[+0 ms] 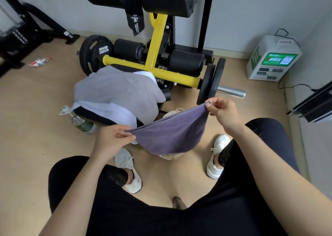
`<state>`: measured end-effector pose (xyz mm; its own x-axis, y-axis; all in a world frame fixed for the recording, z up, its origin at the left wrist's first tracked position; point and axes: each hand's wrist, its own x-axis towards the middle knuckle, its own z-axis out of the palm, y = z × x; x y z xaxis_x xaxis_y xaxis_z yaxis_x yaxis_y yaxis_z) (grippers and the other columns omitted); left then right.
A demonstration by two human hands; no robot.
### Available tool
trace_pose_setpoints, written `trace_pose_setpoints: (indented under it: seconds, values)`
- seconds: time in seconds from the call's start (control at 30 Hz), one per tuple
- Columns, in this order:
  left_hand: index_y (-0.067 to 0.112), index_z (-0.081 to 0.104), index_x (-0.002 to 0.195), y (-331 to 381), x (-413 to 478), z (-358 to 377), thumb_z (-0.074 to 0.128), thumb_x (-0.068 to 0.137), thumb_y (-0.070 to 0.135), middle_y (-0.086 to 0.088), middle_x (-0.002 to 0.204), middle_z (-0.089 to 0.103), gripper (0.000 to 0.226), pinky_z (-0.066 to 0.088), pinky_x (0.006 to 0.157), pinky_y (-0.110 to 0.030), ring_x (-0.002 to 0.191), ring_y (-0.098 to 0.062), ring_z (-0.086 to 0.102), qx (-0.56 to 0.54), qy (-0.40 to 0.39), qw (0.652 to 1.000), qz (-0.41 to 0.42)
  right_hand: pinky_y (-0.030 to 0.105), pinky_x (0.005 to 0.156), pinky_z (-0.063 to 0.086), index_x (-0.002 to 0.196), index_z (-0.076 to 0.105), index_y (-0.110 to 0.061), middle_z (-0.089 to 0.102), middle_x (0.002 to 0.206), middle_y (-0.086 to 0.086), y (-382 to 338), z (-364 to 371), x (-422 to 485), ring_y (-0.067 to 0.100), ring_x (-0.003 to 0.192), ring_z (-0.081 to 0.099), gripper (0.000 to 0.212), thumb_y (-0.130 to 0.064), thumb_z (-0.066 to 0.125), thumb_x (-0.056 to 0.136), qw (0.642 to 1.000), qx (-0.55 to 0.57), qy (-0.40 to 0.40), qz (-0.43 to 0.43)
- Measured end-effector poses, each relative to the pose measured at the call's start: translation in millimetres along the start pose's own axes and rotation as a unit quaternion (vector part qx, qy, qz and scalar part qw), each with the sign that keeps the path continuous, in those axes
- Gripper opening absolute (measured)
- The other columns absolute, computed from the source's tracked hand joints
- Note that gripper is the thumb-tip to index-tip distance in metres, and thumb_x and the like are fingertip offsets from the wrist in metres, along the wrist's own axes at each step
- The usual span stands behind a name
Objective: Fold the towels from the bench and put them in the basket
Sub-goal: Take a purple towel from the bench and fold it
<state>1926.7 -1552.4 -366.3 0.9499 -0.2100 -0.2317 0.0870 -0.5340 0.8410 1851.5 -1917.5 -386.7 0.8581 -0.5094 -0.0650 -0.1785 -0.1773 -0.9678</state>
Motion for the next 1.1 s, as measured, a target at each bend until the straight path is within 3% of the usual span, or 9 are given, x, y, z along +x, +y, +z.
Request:
trace_pose_setpoints:
  seconds: [0.1, 0.17, 0.27, 0.4, 0.53, 0.67, 0.8, 0.97, 1.1]
  values:
    - [0.021, 0.076, 0.089, -1.0, 3.2, 6.4, 0.085, 0.08, 0.012, 0.004, 0.075, 0.072, 0.016, 0.047, 0.065, -0.007, 0.069, -0.01, 0.068, 0.098, 0.087, 0.989, 0.071, 0.039, 0.077, 0.053, 0.087, 0.071, -0.017, 0.065, 0.083, 0.011, -3.0, -0.9, -1.6, 0.019, 0.078, 0.06, 0.016, -0.003, 0.065, 0.093, 1.0, 0.026, -0.003, -0.015]
    - [0.021, 0.076, 0.094, 0.0, 6.1, 6.9, 0.08, 0.087, 0.014, 0.001, 0.087, 0.072, 0.011, 0.052, 0.073, -0.018, 0.078, -0.016, 0.069, 0.07, 0.157, 0.975, 0.14, 0.042, 0.078, 0.055, 0.092, 0.07, -0.01, 0.068, 0.088, 0.015, -6.9, 0.5, -4.9, 0.022, 0.082, 0.063, 0.008, -0.004, 0.064, 0.094, 0.997, 0.057, 0.026, -0.044]
    - [0.011, 0.075, 0.104, 5.9, 9.1, 11.6, 0.073, 0.093, 0.007, -0.001, 0.111, 0.06, 0.012, 0.054, 0.083, -0.017, 0.092, -0.013, 0.064, 0.019, 0.242, 0.945, 0.221, 0.036, 0.073, 0.056, 0.093, 0.066, -0.008, 0.069, 0.091, 0.017, -7.1, 6.1, -7.8, 0.025, 0.083, 0.064, 0.006, -0.003, 0.063, 0.095, 0.996, 0.069, 0.032, -0.055]
    - [0.016, 0.067, 0.104, -0.8, 23.5, 19.4, 0.068, 0.097, 0.011, 0.006, 0.103, 0.066, 0.009, 0.05, 0.09, -0.028, 0.102, -0.016, 0.062, -0.014, 0.156, 0.982, 0.11, 0.022, 0.065, 0.058, 0.095, 0.065, 0.006, 0.066, 0.077, 0.008, 4.9, 5.2, -2.0, 0.025, 0.079, 0.063, 0.003, 0.003, 0.062, 0.093, 0.997, -0.026, -0.037, 0.056]
    - [0.013, 0.062, 0.106, -7.1, 27.4, 28.2, 0.062, 0.1, 0.009, 0.008, 0.096, 0.068, 0.008, 0.05, 0.082, -0.015, 0.094, -0.013, 0.065, -0.1, 0.142, 0.982, 0.076, 0.033, 0.075, 0.061, 0.097, 0.066, 0.004, 0.068, 0.08, 0.007, 4.4, 3.8, 0.4, 0.02, 0.079, 0.066, 0.007, -0.002, 0.063, 0.095, 0.997, -0.013, -0.01, 0.072]
    - [0.025, 0.065, 0.101, -13.6, 36.1, 33.7, 0.063, 0.099, 0.016, -0.01, 0.105, 0.073, 0.009, 0.052, 0.089, -0.039, 0.098, -0.024, 0.068, -0.161, 0.137, 0.976, 0.047, 0.04, 0.082, 0.061, 0.092, 0.064, -0.003, 0.067, 0.081, 0.006, 3.6, 4.9, -3.2, 0.022, 0.084, 0.065, 0.005, 0.0, 0.061, 0.095, 0.993, 0.038, -0.018, 0.107]
    - [0.019, 0.066, 0.106, -17.8, 34.8, 41.2, 0.063, 0.1, 0.014, -0.008, 0.109, 0.073, 0.009, 0.052, 0.093, -0.036, 0.102, -0.021, 0.068, -0.194, 0.144, 0.97, 0.02, 0.041, 0.085, 0.061, 0.09, 0.064, -0.002, 0.064, 0.081, 0.01, 3.6, 7.8, -3.3, 0.025, 0.086, 0.063, 0.008, 0.003, 0.06, 0.095, 0.987, 0.079, -0.009, 0.137]
    - [0.019, 0.069, 0.099, -21.4, 31.8, 50.9, 0.066, 0.098, 0.012, -0.004, 0.098, 0.072, 0.007, 0.053, 0.073, -0.032, 0.088, -0.016, 0.067, -0.236, 0.142, 0.961, -0.025, 0.022, 0.062, 0.055, 0.091, 0.069, 0.002, 0.068, 0.075, 0.005, 6.7, 12.6, -5.7, 0.014, 0.067, 0.062, 0.003, -0.001, 0.069, 0.089, 0.992, 0.0, 0.046, 0.113]
    - [0.015, 0.069, 0.096, -18.8, 28.4, 60.4, 0.069, 0.096, 0.012, -0.011, 0.1, 0.072, 0.003, 0.055, 0.067, -0.036, 0.089, -0.028, 0.068, -0.288, 0.115, 0.947, -0.085, 0.022, 0.057, 0.051, 0.085, 0.072, -0.005, 0.069, 0.074, 0.005, 6.1, 19.7, -12.6, 0.015, 0.065, 0.061, 0.002, -0.006, 0.074, 0.086, 0.991, -0.003, 0.078, 0.112]
